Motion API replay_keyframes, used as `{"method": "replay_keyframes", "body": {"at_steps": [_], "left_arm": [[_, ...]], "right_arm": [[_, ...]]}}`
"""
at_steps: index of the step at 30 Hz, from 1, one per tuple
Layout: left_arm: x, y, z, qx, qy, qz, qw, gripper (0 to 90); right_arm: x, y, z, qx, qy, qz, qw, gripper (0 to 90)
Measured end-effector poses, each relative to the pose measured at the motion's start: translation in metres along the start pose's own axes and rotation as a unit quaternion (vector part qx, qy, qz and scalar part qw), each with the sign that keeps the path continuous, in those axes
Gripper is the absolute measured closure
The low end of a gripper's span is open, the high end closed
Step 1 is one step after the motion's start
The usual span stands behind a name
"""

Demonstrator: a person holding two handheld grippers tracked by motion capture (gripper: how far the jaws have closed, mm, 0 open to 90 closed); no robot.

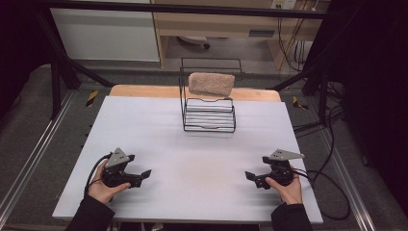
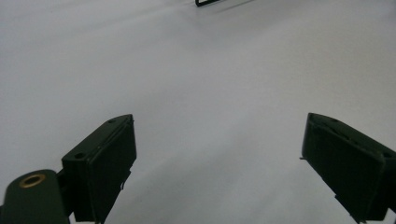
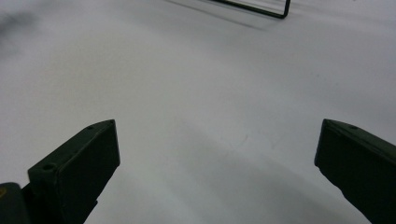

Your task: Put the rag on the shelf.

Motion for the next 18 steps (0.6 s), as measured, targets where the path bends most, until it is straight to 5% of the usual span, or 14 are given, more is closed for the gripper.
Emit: {"method": "replay_keyframes", "body": {"at_steps": [8, 18], "left_arm": [[0.004, 0.008, 0.001, 0.014, -0.002, 0.012, 0.9998, 7.7], [0.007, 0.012, 0.003, 0.021, -0.005, 0.015, 0.9996, 6.7]], "right_arm": [[-0.007, 0.011, 0.005, 0.004, -0.002, -0.015, 0.9999, 0.6], [-0.006, 0.013, 0.002, 0.013, -0.003, -0.005, 0.9999, 0.6]]}}
Point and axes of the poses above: each handheld gripper's, and its own axes: z roughly backward along the jaws, y roughly out of its underside, x roughly to its left, the point moved 1 cm from there along -z, roughly forward along the jaws, and after that the axes turned 13 degrees about y, right-handed, at the moved point
